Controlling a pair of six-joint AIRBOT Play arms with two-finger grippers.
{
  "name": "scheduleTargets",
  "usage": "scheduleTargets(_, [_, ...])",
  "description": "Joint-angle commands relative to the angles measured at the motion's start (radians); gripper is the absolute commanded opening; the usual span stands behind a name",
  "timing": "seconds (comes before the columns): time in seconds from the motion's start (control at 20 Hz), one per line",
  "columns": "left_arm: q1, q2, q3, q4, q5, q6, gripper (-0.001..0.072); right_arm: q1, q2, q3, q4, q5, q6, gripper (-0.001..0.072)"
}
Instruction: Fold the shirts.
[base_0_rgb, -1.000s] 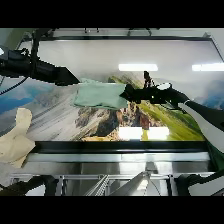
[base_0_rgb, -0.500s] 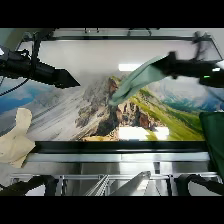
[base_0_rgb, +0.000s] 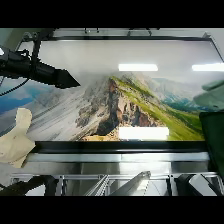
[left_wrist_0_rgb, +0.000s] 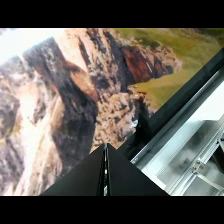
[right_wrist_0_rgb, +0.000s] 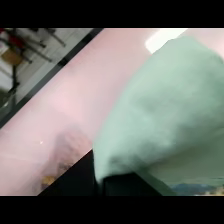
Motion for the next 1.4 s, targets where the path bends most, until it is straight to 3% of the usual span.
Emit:
scheduleTargets(0.0, [-0.001, -0.001, 0.0, 0.0, 0.003, 0.027, 0.0006, -0.192, 0.011, 0.008, -0.153, 0.116, -0.011, 0.0012])
scheduleTargets(0.1, [0.0, -0.001, 0.0, 0.0, 0.0, 0.027, 0.0006, -0.231, 0.016, 0.003, -0.348, 0.215, -0.021, 0.0012])
scheduleTargets(0.3, [-0.013, -0.005, 0.0, 0.0, 0.0, 0.046, 0.0006, -0.233, 0.084, -0.146, -0.692, 0.225, 0.135, 0.0012])
scheduleTargets(0.4, [-0.027, -0.013, 0.0, 0.001, 0.0, 0.051, 0.0006, -0.234, 0.098, -0.248, -0.79, 0.227, 0.152, 0.0012])
scheduleTargets(0.55, [-0.051, -0.043, 0.0, 0.0, -0.012, 0.054, 0.0006, -0.234, 0.095, -0.399, -0.865, 0.202, 0.212, 0.0012])
scheduleTargets(0.8, [-0.1, -0.126, 0.0, -0.001, -0.053, 0.057, 0.0006, -0.234, 0.066, -0.53, -0.909, 0.101, 0.214, 0.0014])
scheduleTargets(0.85, [-0.107, -0.14, 0.0, -0.002, -0.063, 0.057, 0.0006, -0.234, 0.057, -0.53, -0.919, 0.105, 0.214, 0.0085])
scheduleTargets(0.9, [-0.113, -0.152, 0.0, -0.002, -0.065, 0.057, 0.0006, -0.234, 0.051, -0.53, -0.928, 0.109, 0.214, 0.0422])
scheduleTargets(0.95, [-0.114, -0.159, 0.0, -0.002, -0.064, 0.057, 0.0006, -0.234, 0.052, -0.53, -0.938, 0.114, 0.214, 0.0649])
scheduleTargets(1.15, [-0.099, -0.156, 0.001, -0.003, -0.059, 0.065, 0.0006, -0.234, 0.052, -0.491, -0.958, 0.213, 0.263, 0.0653])
scheduleTargets(1.35, [-0.04, -0.098, 0.001, -0.075, -0.021, 0.097, 0.0006, -0.233, 0.051, -0.38, -0.904, 0.426, 0.329, 0.0653])
